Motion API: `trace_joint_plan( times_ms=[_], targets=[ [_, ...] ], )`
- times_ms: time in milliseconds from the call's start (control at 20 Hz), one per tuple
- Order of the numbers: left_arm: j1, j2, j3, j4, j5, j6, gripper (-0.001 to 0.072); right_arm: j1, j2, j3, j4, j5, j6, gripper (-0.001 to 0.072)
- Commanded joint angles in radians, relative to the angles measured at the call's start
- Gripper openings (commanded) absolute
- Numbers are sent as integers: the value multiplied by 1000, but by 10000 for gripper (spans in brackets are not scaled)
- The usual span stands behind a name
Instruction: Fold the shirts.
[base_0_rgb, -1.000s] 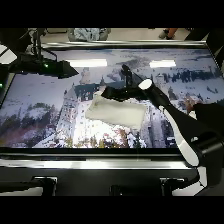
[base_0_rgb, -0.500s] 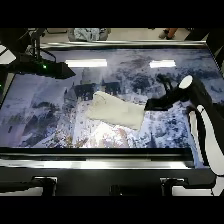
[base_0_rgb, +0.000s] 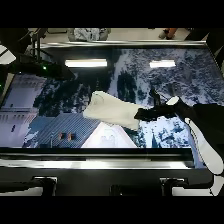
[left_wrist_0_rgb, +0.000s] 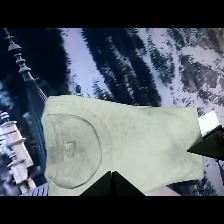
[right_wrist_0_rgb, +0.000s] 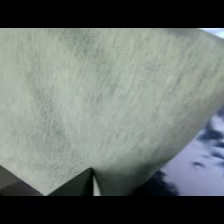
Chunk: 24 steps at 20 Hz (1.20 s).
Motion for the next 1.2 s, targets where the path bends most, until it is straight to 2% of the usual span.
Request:
trace_joint_plan(
  times_ms=[0,100,200,600,850,1150],
  targets=[
    [0,1,0,1,-3,-1,28,2,-7,18,105,-8,-23,50],
    [0,1,0,1,-4,0,28,-50,8,105,106,87,-99,43],
    [0,1,0,2,-4,0,28,-131,41,241,103,189,-111,43],
    [0,-9,0,2,-3,19,28,-581,119,756,46,518,59,42],
    [0,-16,0,2,-3,27,28,-821,122,903,29,614,103,43],
    [0,-16,0,2,-3,31,28,-1033,157,947,35,666,136,43]
  ],
)
